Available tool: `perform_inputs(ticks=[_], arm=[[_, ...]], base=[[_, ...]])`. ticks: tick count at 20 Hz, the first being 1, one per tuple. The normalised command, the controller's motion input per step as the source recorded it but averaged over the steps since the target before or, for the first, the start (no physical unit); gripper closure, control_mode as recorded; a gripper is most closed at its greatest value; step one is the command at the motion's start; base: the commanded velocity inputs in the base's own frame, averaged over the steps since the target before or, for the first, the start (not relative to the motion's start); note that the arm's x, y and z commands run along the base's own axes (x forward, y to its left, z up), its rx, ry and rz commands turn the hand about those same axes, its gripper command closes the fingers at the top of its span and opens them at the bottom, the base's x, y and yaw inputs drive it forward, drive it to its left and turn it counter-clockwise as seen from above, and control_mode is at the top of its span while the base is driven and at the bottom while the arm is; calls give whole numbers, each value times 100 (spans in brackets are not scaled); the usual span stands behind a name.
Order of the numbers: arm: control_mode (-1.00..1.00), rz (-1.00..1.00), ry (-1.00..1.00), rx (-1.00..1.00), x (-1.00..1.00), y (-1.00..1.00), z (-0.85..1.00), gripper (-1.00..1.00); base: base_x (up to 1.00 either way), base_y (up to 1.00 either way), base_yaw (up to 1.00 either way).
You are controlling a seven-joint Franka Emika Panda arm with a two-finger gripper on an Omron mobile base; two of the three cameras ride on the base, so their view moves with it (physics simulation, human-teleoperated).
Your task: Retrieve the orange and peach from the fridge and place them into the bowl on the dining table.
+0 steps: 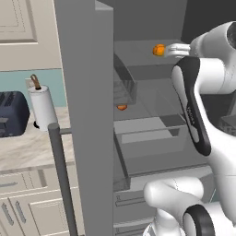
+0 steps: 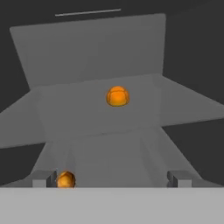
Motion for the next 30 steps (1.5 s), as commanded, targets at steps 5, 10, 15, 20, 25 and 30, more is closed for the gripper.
perform_inputs(ticks=[5,10,15,20,25,30], arm=[[-100,0,-2,0,31,-30,0,-100],[-100,0,1,0,40,-20,-2,-100],[-100,0,9,0,68,-2,-6,-100],[-100,0,10,0,68,0,-10,-100],[-100,0,9,0,57,-1,-1,-100],[-100,0,6,0,51,-3,-7,-100]], base=[[0,0,0],[0,0,0],[0,0,0],[0,0,0],[0,0,0],[0,0,0]])
